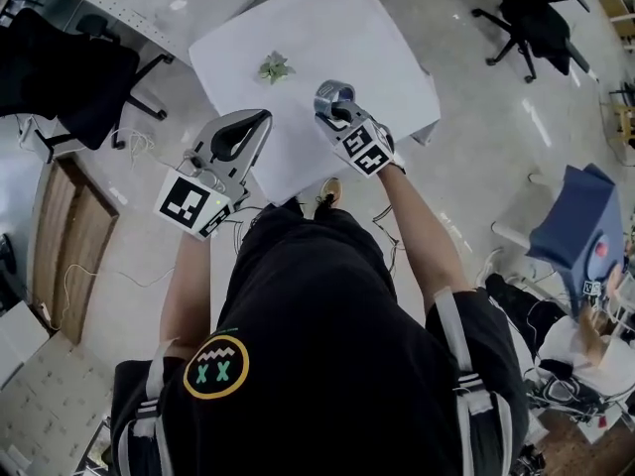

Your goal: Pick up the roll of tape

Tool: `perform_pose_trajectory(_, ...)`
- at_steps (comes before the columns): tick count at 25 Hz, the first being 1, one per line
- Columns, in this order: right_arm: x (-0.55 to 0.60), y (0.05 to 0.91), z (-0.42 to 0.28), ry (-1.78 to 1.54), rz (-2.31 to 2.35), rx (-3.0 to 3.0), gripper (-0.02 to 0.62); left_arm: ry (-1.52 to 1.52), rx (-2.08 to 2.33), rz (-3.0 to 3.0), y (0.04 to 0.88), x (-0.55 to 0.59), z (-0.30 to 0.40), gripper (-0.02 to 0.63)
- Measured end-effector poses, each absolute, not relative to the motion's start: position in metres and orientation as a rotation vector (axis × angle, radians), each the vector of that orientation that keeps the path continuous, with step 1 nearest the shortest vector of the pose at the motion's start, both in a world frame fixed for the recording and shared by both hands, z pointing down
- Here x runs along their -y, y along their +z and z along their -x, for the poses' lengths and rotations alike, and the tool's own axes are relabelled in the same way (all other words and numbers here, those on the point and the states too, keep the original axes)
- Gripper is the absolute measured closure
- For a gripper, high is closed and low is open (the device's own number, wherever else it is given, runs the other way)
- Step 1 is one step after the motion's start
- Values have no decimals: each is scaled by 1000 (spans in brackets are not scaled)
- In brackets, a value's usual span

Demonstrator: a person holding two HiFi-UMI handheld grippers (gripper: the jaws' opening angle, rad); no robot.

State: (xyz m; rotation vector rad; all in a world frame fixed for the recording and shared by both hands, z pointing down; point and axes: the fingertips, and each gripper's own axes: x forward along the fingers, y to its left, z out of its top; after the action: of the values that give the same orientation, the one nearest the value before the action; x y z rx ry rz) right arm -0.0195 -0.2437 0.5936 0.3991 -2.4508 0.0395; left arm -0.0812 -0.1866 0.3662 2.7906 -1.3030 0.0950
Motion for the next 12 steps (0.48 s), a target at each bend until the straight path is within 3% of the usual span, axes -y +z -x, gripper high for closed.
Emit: perform_pose_trajectory(12, 232, 431, -9, -83, -670, 2734, 526, 68, 1200, -2859, 360, 197, 58, 589)
